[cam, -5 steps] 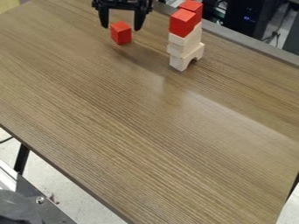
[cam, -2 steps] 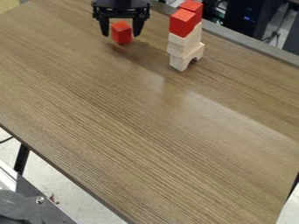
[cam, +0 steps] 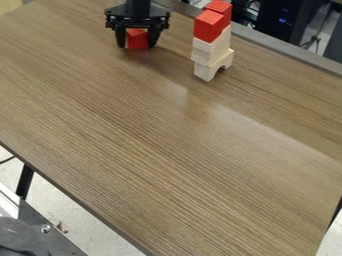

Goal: Put the red cube on top of the tower

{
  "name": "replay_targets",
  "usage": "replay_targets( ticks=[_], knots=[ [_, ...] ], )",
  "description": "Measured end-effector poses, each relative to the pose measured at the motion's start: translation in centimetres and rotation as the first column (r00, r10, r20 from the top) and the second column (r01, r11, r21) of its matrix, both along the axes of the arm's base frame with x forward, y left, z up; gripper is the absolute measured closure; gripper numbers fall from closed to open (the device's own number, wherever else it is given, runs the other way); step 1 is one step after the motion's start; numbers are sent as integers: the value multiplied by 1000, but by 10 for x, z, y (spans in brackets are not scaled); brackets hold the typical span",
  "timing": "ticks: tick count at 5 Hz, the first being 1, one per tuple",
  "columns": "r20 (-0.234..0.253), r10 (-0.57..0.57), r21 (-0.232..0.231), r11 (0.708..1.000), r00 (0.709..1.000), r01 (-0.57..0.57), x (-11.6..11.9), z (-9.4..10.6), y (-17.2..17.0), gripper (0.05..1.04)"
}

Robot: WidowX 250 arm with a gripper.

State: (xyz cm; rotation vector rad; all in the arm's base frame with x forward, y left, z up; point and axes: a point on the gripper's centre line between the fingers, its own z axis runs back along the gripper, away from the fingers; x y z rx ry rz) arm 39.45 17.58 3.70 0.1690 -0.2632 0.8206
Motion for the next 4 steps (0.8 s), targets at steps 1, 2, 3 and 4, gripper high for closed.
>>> replay_targets(
  ticks=[1,2,3,4],
  knots=[
    [7,14,-21,1000,1000,-13,-1,-1,0,506],
    [117,-75,-43,996,990,81,1,37,-11,506],
    [291,-199,-21,977,936,214,-1,87,-30,506],
    [381,-269,-59,948,885,314,-8,137,-43,506]
  ],
)
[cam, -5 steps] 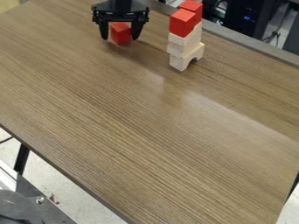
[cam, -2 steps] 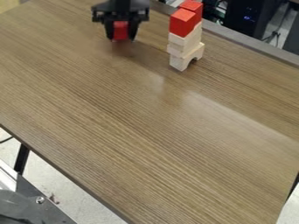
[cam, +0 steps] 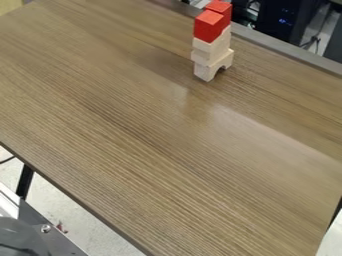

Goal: Put the red cube on top of the tower

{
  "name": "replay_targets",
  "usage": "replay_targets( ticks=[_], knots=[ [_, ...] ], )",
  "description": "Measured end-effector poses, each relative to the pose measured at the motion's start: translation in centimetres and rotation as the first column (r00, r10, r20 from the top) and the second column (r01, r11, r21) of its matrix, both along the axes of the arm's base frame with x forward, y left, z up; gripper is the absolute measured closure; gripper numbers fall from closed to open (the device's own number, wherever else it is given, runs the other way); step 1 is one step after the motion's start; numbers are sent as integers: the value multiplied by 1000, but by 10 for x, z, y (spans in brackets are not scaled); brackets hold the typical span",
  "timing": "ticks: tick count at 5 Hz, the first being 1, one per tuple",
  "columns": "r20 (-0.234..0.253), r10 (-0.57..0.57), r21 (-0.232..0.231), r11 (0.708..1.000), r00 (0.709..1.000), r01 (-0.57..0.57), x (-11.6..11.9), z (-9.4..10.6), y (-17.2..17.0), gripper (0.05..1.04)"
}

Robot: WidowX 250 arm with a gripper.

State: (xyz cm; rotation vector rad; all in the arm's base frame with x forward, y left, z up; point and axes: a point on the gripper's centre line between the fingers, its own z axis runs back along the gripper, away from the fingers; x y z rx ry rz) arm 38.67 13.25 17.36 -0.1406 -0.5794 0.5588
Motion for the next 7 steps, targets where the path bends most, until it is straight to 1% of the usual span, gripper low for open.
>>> replay_targets(
  ticks=[1,2,3,4,5,6,7],
  knots=[
    [-4,-93,-46,995,996,93,-9,11,-12,506],
    [-35,-177,-58,983,984,174,-14,8,-20,506],
    [-77,-251,-29,968,965,250,-20,-11,-30,506],
    [-84,-389,28,919,918,392,-24,-21,-52,506],
    [-96,-496,46,864,863,502,-31,-31,-66,506],
    [-101,-564,72,817,819,572,-39,-35,-77,506],
    [-103,-589,86,797,801,597,-44,-36,-81,506]
  ],
)
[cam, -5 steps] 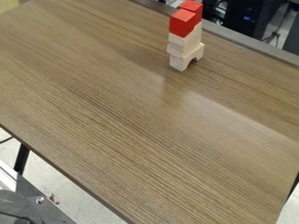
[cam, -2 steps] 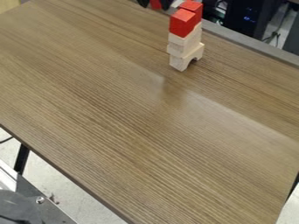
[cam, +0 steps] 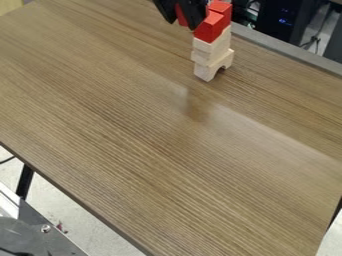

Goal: Put the red cube on top of the tower

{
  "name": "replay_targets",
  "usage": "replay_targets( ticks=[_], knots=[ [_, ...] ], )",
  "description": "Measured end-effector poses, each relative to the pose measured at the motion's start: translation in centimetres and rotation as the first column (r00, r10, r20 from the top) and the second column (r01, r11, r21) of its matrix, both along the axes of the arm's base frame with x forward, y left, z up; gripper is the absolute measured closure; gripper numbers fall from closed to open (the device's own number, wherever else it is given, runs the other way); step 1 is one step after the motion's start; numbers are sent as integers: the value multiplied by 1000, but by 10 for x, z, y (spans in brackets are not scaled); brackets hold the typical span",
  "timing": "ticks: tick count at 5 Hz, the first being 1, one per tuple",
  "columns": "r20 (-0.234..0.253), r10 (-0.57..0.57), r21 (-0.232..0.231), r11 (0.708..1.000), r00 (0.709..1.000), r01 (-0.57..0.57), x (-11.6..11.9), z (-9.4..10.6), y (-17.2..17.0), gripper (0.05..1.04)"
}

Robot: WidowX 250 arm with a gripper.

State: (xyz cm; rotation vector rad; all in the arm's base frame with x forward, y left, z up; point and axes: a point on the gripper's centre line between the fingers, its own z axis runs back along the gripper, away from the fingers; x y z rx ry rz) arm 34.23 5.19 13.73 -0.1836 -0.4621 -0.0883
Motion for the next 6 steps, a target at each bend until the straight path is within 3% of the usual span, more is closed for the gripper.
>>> replay_targets(
  ticks=[1,2,4,5,6],
  knots=[
    [1,-21,17,1000,1000,21,1,0,-4,506],
    [11,-13,31,999,1000,13,8,14,-4,506],
    [-64,92,95,992,994,-86,22,24,0,506],
    [-107,145,126,983,984,-131,30,20,4,506],
    [-120,154,132,982,981,-138,36,18,4,506]
  ],
)
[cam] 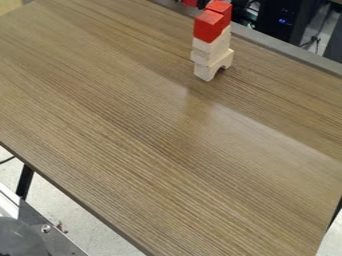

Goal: Put the red cube on top of the tower

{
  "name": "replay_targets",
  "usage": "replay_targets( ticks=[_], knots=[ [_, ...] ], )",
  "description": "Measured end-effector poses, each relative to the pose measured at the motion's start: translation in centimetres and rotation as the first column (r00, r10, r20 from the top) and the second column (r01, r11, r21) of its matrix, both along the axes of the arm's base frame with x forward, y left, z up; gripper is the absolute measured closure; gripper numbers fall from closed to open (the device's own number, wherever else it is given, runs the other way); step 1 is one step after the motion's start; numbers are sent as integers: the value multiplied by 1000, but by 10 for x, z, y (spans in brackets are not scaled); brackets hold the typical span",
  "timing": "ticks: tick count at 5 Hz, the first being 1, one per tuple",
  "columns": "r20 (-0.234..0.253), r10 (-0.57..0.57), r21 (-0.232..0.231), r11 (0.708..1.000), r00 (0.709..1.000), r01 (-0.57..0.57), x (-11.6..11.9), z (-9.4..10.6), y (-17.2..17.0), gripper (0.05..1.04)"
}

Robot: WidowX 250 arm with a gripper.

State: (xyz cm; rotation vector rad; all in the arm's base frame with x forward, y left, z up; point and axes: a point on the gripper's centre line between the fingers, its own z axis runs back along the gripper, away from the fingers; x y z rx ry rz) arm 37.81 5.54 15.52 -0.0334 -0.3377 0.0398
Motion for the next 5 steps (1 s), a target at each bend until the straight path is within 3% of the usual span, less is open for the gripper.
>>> replay_targets(
  ticks=[2,5],
  knots=[
    [-29,-17,-7,1000,999,16,8,-4,-7,506],
    [-11,-48,16,999,999,48,11,-9,-16,506]
  ],
)
